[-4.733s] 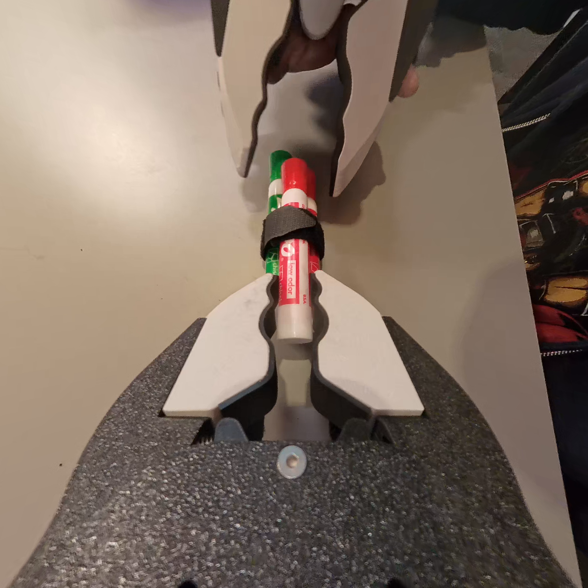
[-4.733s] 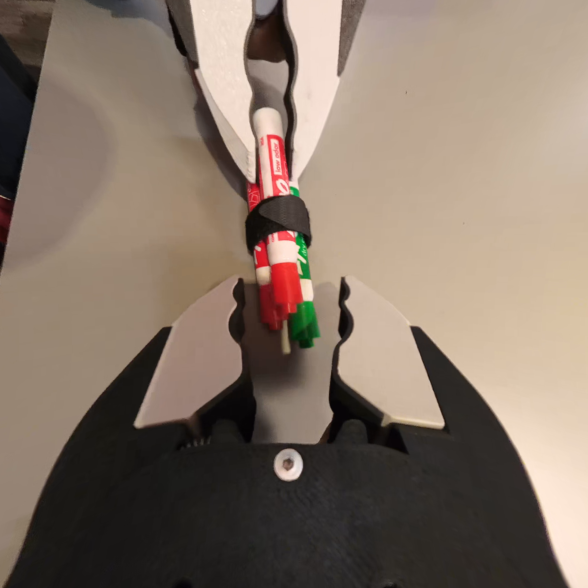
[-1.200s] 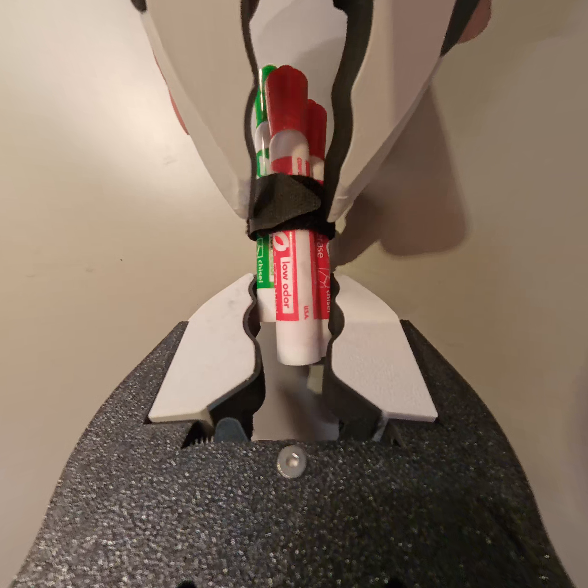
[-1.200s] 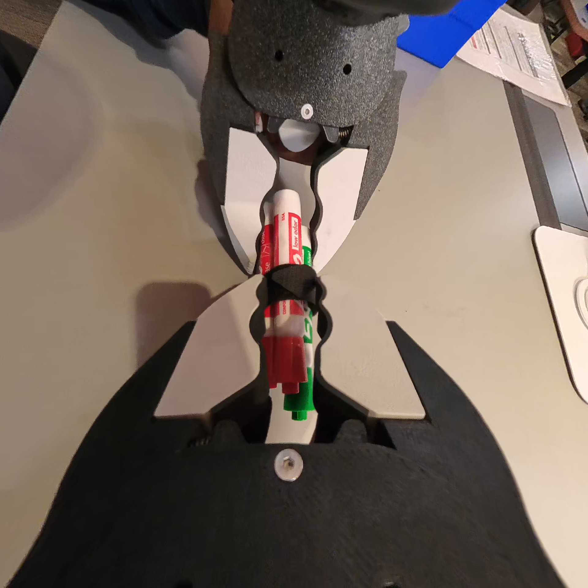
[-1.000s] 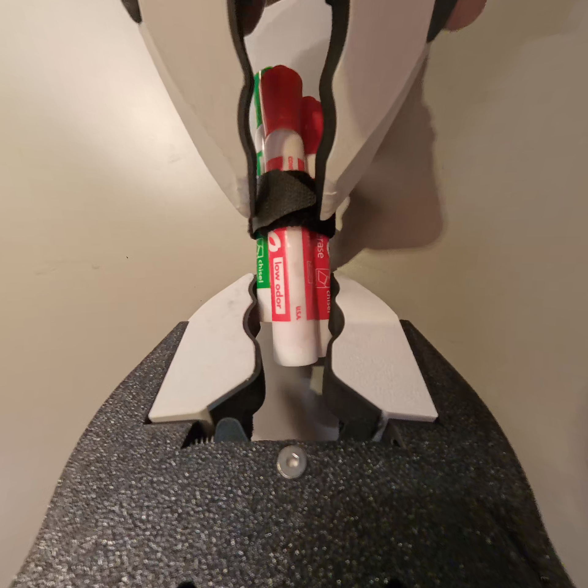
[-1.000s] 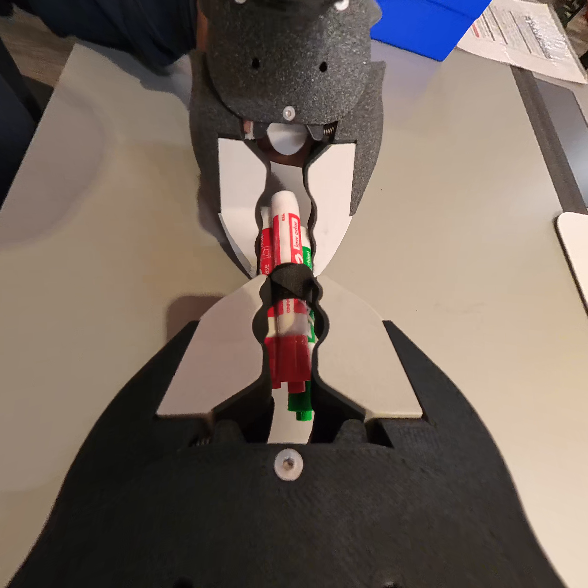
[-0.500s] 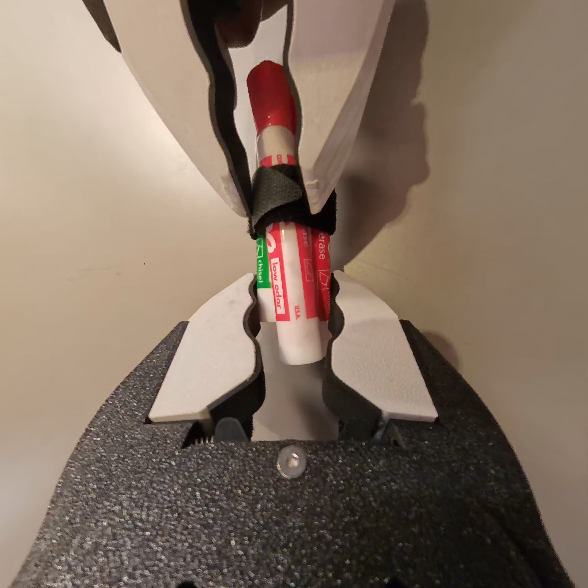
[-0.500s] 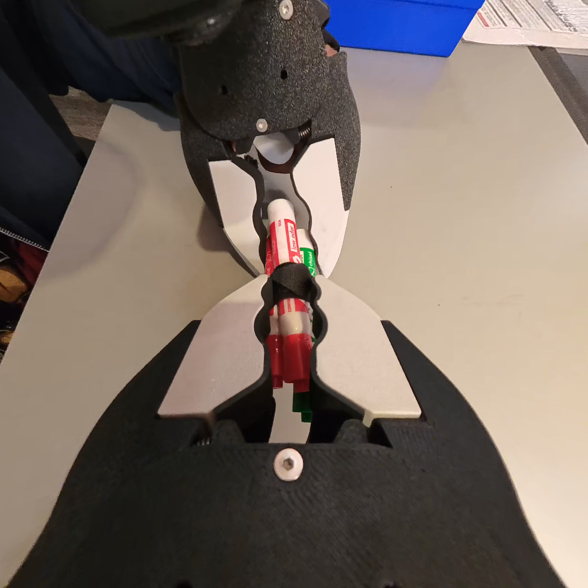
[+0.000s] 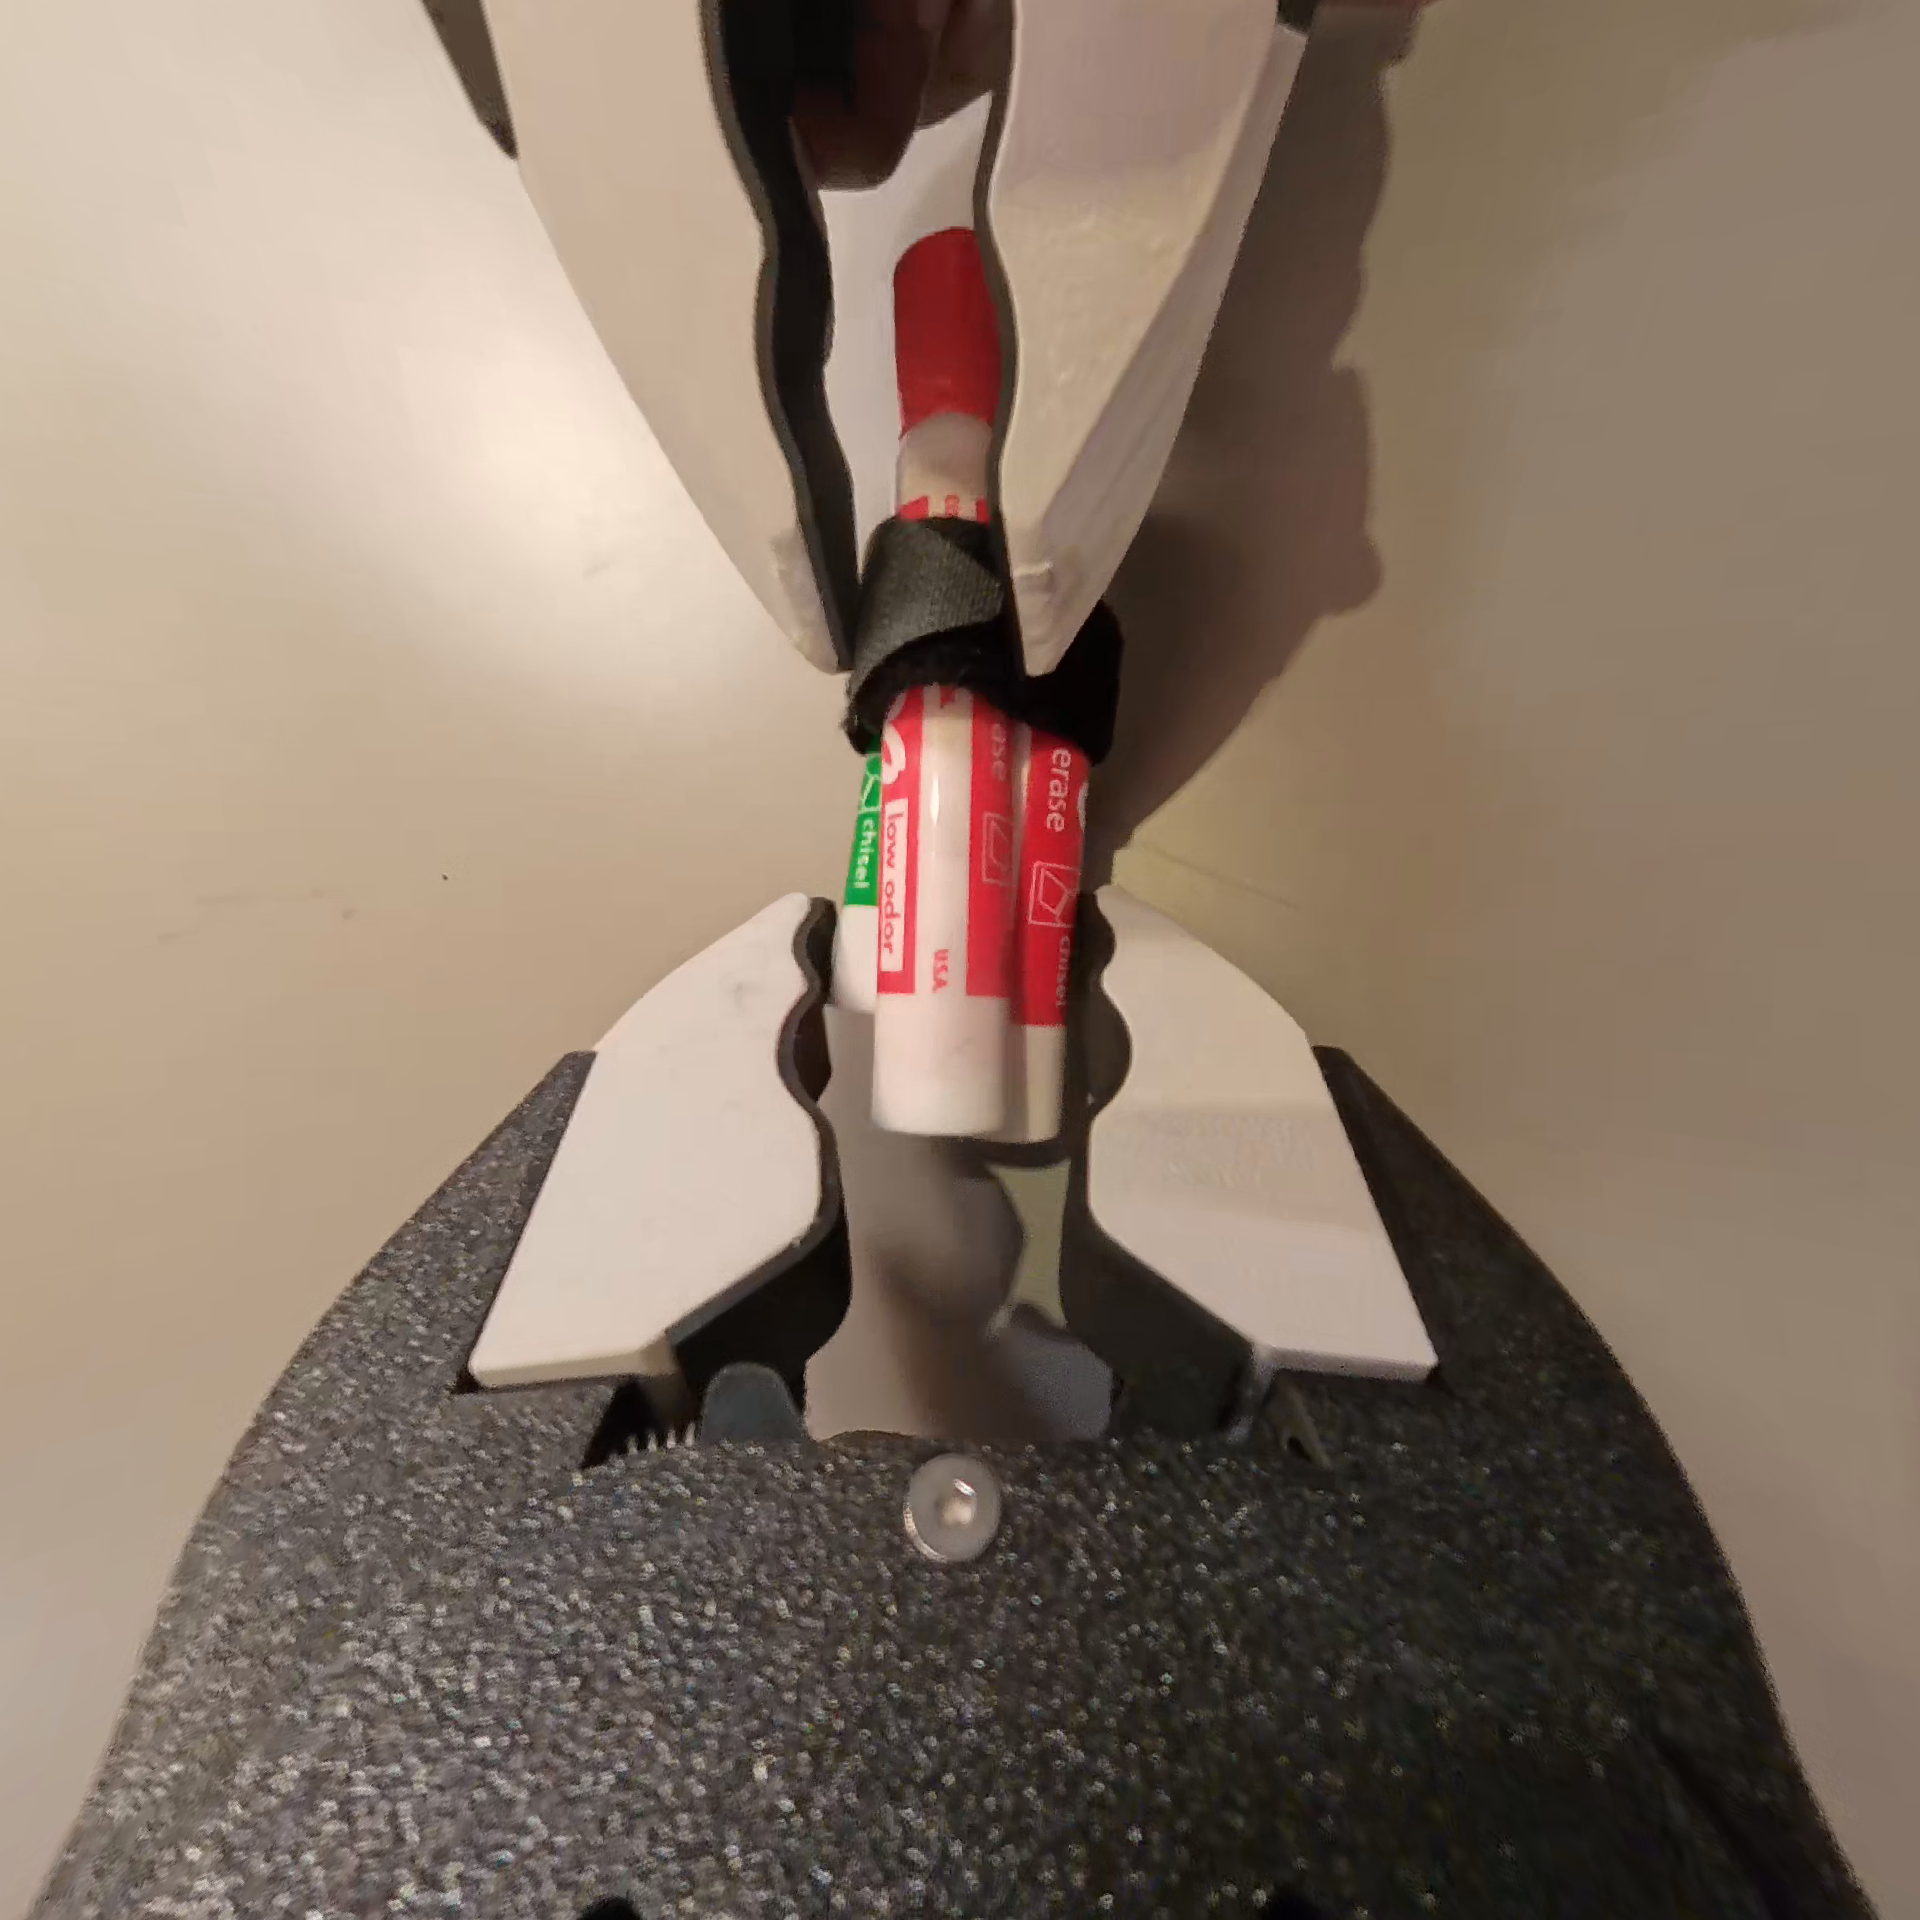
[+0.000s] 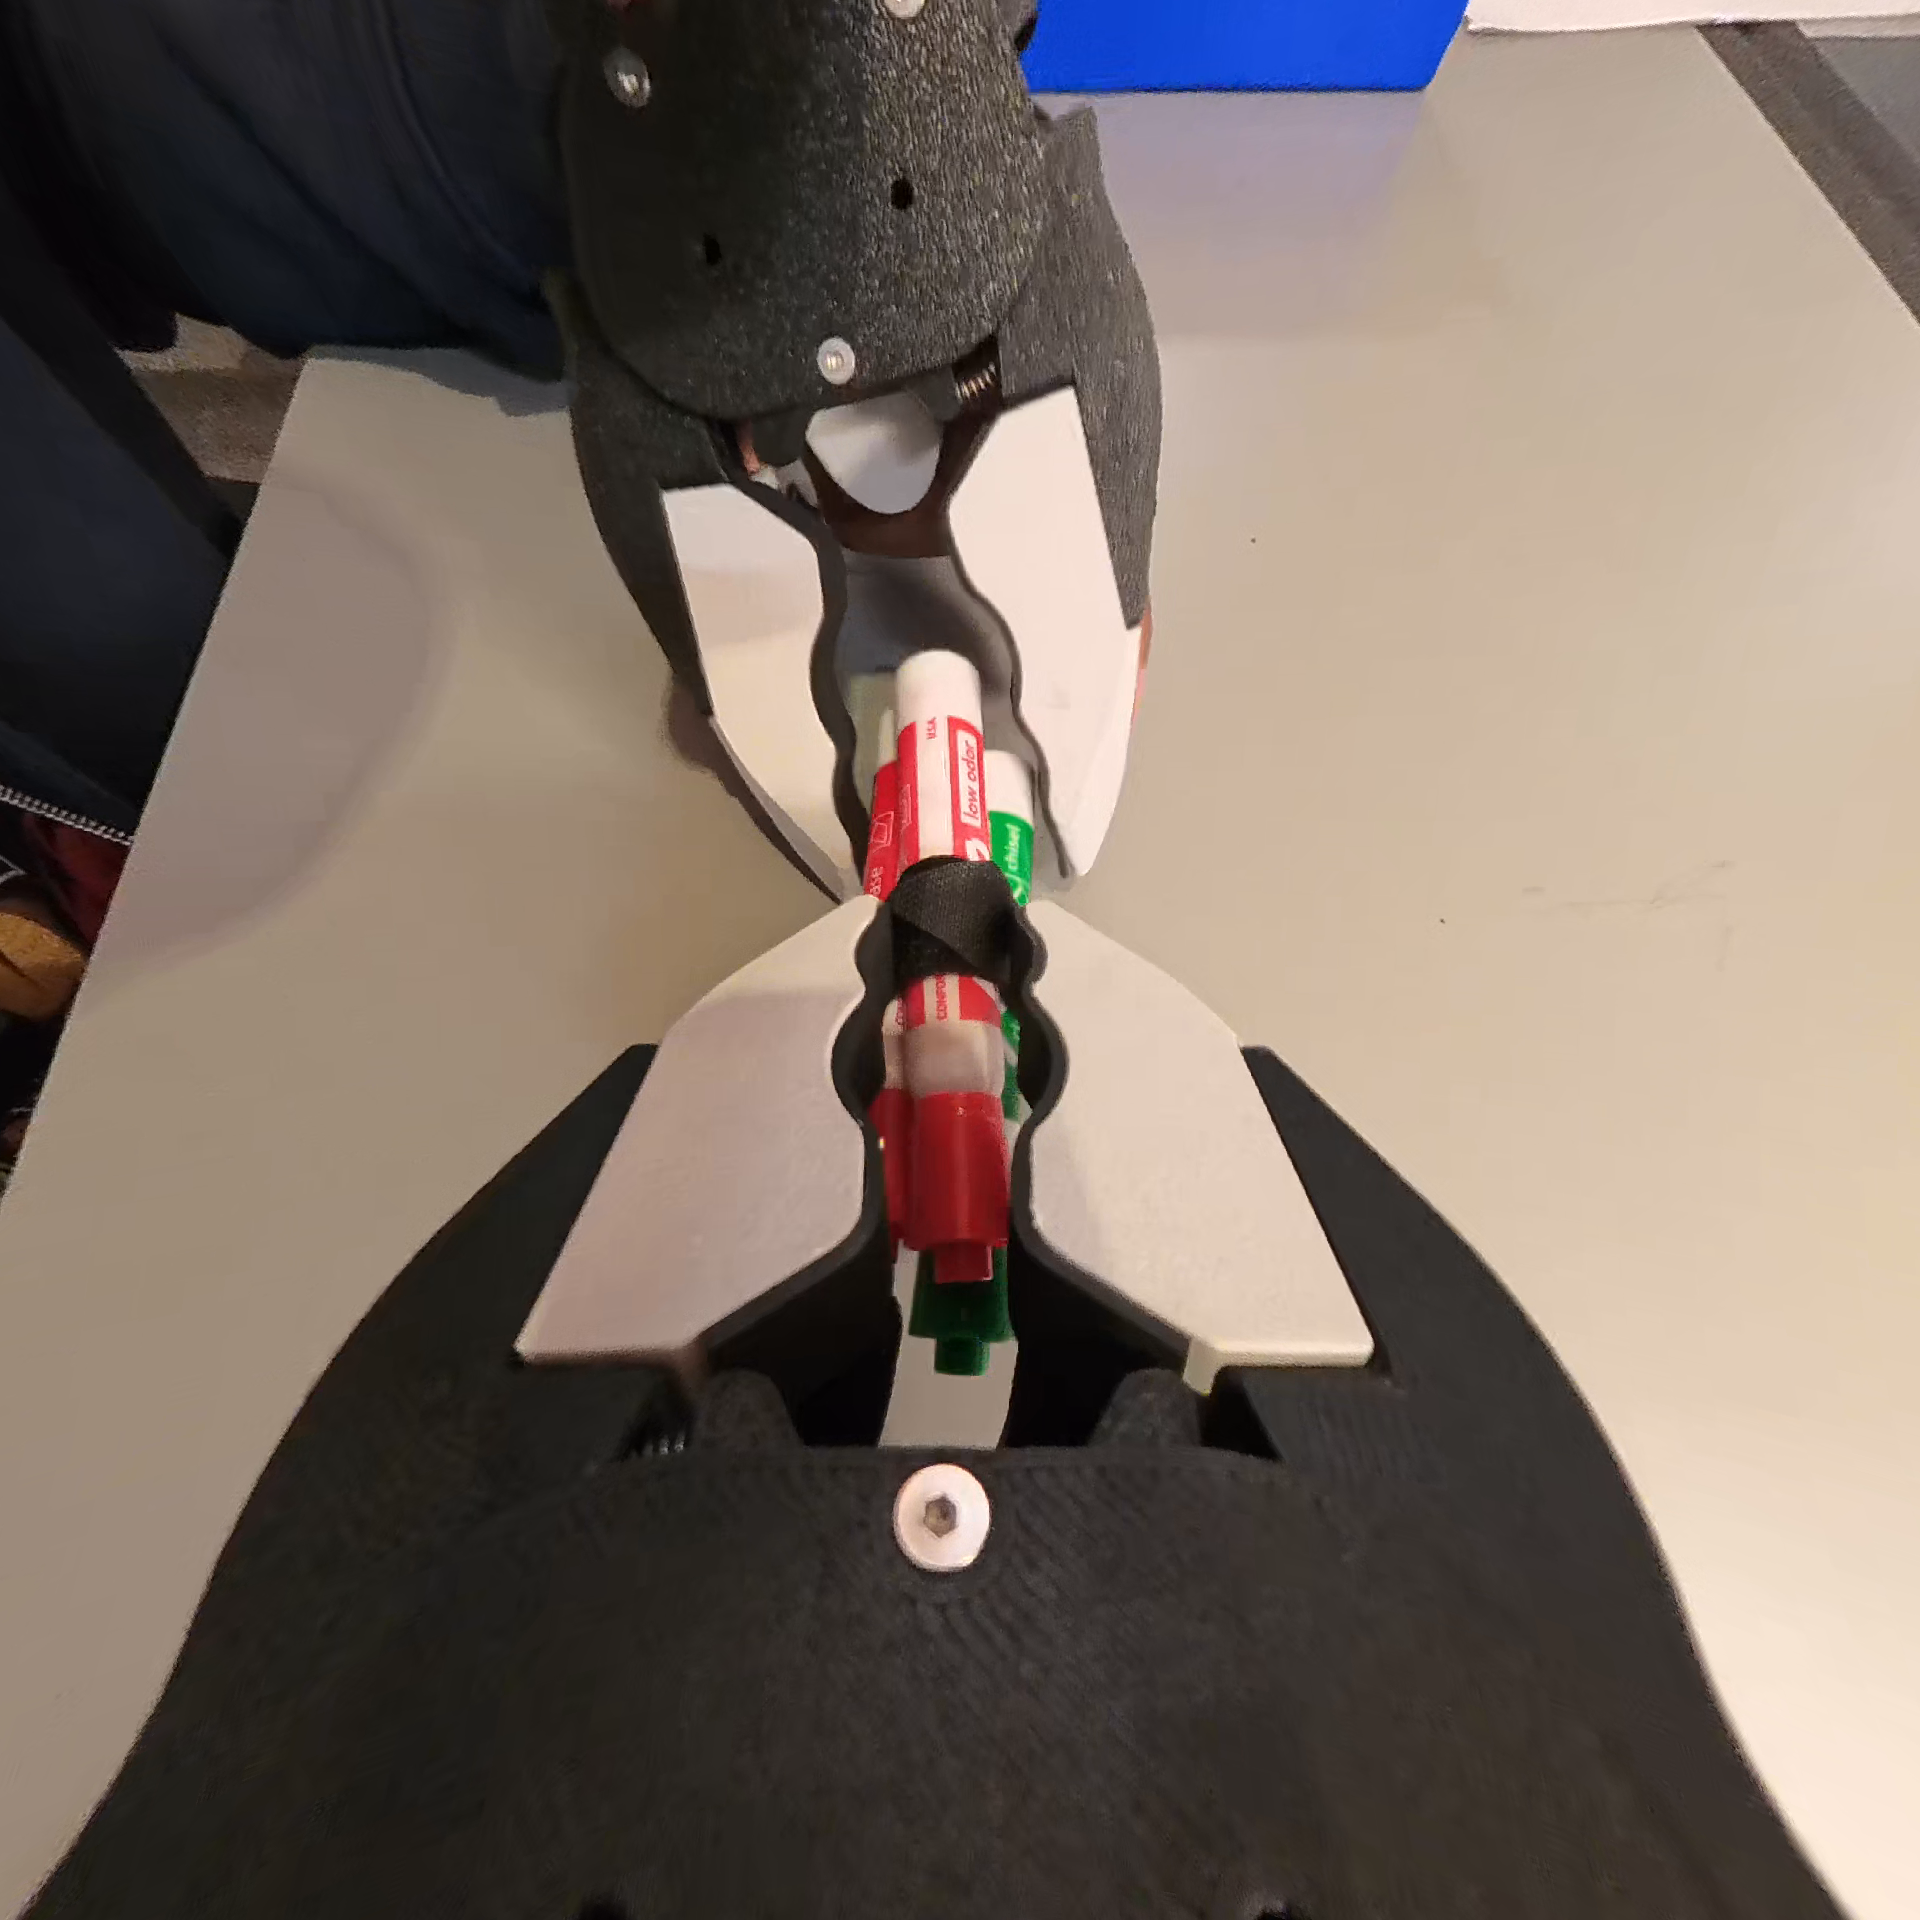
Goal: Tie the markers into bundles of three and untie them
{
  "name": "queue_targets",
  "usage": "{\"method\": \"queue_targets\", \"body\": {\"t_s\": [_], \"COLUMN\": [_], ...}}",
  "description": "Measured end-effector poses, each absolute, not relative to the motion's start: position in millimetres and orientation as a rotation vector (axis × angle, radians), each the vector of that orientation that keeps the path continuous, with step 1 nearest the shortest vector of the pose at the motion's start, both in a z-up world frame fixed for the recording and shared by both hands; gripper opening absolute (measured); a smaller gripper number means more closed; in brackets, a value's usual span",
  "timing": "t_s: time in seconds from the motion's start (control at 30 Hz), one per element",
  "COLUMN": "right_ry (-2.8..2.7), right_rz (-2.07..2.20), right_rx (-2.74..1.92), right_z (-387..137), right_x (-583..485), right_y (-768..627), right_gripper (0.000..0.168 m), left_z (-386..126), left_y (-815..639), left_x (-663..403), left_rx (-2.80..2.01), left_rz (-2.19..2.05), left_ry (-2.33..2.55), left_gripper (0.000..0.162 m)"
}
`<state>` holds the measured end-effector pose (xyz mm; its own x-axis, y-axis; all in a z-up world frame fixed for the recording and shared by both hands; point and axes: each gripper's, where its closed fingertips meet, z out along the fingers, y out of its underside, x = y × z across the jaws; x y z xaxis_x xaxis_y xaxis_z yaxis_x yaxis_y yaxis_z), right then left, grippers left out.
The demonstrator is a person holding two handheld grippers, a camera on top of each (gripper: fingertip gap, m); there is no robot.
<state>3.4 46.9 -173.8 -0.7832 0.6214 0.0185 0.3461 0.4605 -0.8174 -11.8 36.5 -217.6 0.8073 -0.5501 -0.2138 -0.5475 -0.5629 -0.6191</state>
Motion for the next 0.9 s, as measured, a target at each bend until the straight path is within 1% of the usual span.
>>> {"method": "queue_targets", "body": {"t_s": [0.1, 0.33, 0.4, 0.47, 0.53, 0.67, 0.9], "right_ry": [-2.378, -2.294, -2.252, -2.199, -2.144, -2.061, -1.940], "right_rz": [1.216, 1.225, 1.240, 1.257, 1.286, 1.363, 1.415], "right_rx": [-0.842, -0.919, -0.951, -0.995, -1.034, -1.089, -1.100], "right_z": [-174, -168, -164, -160, -154, -140, -114], "right_x": [1, -6, -10, -14, -17, -20, -21], "right_y": [52, 59, 61, 65, 68, 71, 59], "right_gripper": [0.020, 0.020, 0.020, 0.020, 0.020, 0.020, 0.020], "left_z": [-209, -174, -170, -174, -173, -161, -128], "left_y": [39, 48, 52, 52, 50, 50, 57], "left_x": [-17, -27, -36, -44, -41, -30, -22], "left_rx": [-2.253, -2.087, -2.062, -2.055, -2.009, -1.834, -1.325], "left_rz": [-0.017, -0.135, -0.126, -0.203, -0.355, -0.601, -1.004], "left_ry": [0.735, 0.373, 0.187, -0.061, -0.239, -0.433, -0.760], "left_gripper": [0.056, 0.073, 0.082, 0.096, 0.099, 0.097, 0.095]}}
